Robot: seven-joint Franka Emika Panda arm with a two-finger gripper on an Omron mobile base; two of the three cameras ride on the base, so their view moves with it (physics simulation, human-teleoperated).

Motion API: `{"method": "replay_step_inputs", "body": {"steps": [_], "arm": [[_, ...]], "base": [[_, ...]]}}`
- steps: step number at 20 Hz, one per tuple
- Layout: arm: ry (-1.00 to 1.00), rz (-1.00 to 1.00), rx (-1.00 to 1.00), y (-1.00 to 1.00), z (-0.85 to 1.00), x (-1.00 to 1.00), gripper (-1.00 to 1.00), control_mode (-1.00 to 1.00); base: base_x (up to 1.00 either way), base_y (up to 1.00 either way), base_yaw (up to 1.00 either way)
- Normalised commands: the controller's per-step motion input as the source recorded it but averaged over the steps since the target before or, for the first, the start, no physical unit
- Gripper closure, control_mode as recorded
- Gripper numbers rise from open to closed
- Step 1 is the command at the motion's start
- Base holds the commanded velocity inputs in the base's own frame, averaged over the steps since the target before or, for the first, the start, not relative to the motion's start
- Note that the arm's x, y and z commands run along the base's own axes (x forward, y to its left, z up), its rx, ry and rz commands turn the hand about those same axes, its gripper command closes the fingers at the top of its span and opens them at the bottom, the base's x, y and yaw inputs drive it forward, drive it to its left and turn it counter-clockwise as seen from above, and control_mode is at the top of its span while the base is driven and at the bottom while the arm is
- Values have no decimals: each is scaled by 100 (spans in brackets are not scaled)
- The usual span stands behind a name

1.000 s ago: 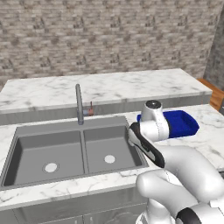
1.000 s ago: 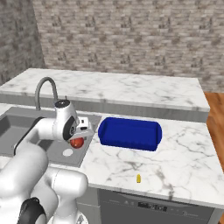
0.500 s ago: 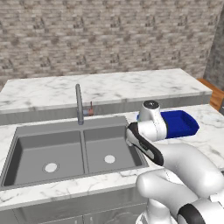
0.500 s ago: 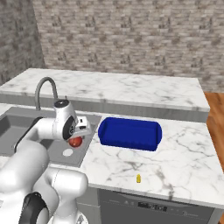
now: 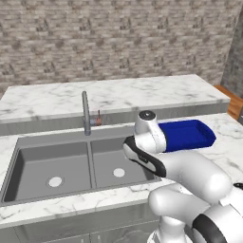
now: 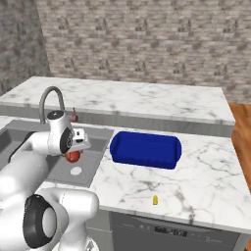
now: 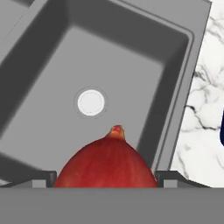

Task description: Pick up all produce items and place them in the sink. Turn on the sink faucet to wash them. Then turn the sink off and put them in the tray.

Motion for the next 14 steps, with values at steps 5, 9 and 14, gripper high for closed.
{"method": "replay_step_inputs", "body": {"steps": [5, 9, 14], "arm": [[1, 6, 0, 29, -8, 7, 100, -100], [5, 9, 0, 0, -18, 2, 100, -100], [0, 9, 4, 0, -31, 7, 100, -100]], "base": [[0, 0, 0], [0, 0, 0], [0, 0, 0]]}}
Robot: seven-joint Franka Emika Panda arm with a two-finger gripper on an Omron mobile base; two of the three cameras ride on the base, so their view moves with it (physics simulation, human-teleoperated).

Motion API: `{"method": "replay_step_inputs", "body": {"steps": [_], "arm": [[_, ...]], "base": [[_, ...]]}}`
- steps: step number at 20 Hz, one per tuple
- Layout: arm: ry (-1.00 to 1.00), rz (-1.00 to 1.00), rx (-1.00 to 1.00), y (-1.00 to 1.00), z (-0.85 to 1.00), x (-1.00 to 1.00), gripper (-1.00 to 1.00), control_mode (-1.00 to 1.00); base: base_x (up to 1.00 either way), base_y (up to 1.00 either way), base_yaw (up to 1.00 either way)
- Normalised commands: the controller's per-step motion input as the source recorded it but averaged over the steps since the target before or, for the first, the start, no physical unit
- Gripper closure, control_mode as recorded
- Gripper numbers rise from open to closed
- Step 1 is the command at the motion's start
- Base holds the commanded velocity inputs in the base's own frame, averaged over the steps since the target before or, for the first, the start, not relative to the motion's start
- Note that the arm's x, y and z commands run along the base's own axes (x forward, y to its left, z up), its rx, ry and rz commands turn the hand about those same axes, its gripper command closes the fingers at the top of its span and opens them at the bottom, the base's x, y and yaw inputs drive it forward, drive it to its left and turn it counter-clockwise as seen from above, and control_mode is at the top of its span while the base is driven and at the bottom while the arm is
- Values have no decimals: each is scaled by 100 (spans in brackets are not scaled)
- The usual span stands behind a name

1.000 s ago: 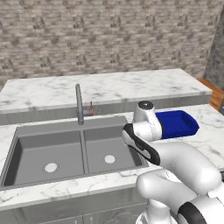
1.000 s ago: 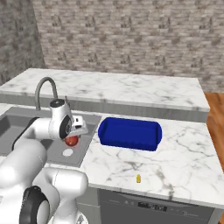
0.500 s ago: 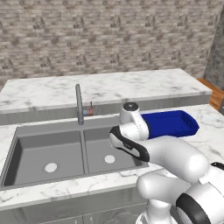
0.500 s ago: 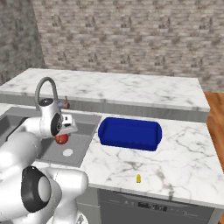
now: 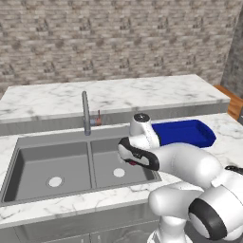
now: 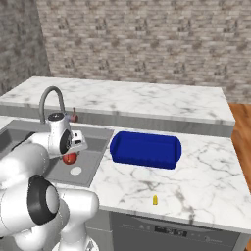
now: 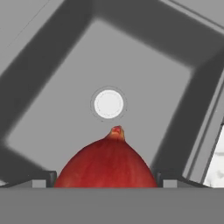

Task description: Pick up all produce items and place them in the sink. Turn on the sink faucet to wash them. Then turn the sink off and put them in the tray.

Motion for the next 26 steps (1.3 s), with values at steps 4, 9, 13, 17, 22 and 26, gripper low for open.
{"method": "replay_step_inputs", "body": {"steps": [4, 9, 13, 17, 22, 26], "arm": [[0, 9, 6, 0, -35, 13, 100, -100], [1, 6, 2, 3, -30, 19, 100, -100], [4, 2, 0, 11, -31, 26, 100, -100], [5, 0, 0, 13, -32, 26, 100, -100], [4, 0, 0, 10, -31, 23, 100, -100], [4, 0, 0, 11, -32, 22, 100, -100]], "base": [[0, 0, 0], [0, 0, 0], [0, 0, 0], [0, 0, 0], [0, 0, 0], [0, 0, 0]]}}
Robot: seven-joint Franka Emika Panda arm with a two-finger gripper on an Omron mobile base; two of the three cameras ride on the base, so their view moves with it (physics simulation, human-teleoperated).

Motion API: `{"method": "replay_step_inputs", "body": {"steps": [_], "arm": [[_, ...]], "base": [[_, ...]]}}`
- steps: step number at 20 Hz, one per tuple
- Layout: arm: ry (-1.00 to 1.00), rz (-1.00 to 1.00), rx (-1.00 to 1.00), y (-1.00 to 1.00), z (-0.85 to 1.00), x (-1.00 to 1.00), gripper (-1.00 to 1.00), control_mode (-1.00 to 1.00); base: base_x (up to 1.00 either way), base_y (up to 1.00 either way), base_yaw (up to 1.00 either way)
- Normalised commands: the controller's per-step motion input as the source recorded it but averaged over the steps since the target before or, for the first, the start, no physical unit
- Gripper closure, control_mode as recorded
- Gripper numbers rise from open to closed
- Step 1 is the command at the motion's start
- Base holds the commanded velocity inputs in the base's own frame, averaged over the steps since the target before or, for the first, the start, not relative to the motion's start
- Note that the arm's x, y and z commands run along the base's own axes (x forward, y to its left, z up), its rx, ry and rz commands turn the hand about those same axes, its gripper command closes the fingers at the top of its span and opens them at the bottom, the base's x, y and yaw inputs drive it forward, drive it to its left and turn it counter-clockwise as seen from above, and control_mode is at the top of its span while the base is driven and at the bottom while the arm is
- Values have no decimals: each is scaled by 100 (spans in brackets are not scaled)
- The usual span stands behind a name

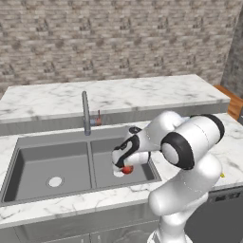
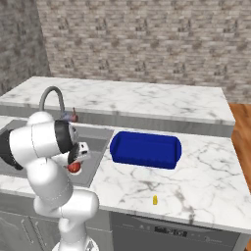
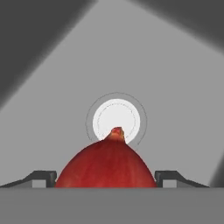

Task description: Pick up all produce items and place them in the sink. Turn on the sink faucet to wash them. Then turn the sink off and put them in the tray.

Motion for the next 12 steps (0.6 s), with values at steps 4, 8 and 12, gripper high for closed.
{"method": "replay_step_inputs", "body": {"steps": [4, 8, 12], "arm": [[2, 0, 0, 7, -31, 19, 100, -100], [0, 0, 0, 5, -27, 14, 100, -100], [0, 0, 0, 1, -24, 10, 100, -100]], "base": [[0, 0, 0], [0, 0, 0], [0, 0, 0]]}}
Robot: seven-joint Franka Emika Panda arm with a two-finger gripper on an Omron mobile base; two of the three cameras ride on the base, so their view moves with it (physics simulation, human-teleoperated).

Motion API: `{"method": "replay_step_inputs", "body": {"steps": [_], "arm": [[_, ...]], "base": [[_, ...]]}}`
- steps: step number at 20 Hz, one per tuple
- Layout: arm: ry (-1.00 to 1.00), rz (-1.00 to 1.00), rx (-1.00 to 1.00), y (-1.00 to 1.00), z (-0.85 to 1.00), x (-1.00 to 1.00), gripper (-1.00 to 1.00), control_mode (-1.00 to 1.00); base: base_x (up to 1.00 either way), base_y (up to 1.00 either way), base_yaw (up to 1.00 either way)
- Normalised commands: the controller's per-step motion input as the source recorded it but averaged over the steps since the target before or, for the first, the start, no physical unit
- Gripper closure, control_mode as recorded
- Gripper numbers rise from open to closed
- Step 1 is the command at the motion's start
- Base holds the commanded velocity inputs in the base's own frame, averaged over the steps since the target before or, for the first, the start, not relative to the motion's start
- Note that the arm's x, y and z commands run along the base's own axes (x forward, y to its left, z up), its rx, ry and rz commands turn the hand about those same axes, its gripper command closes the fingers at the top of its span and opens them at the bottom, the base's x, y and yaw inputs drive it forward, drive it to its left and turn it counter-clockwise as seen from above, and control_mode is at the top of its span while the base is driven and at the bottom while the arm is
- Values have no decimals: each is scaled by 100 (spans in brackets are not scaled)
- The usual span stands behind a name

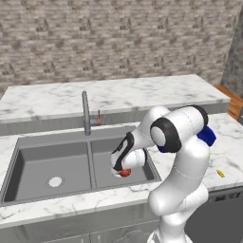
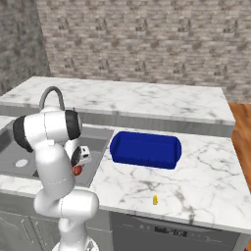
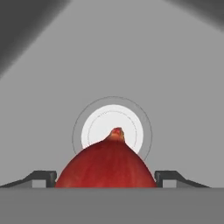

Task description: Pick up all produce items and place them in the sink. Turn on the sink faucet to wash them. Then turn the sink off and put them in the tray.

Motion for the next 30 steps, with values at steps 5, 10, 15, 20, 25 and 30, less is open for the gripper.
{"method": "replay_step_inputs", "body": {"steps": [5, 10, 15, 20, 25, 30], "arm": [[0, 0, 0, 0, -26, 9, 100, -100], [0, 1, 0, 0, -31, 7, -100, -100], [0, 1, 0, 4, -28, 11, -100, -100], [-2, 0, 1, 0, 1, -1, -100, -100], [-9, 0, 0, 0, 22, -13, -100, -100], [-10, 0, 0, 0, 25, -15, -100, -100]], "base": [[0, 0, 0], [0, 0, 0], [0, 0, 0], [0, 0, 0], [0, 0, 0], [0, 0, 0]]}}
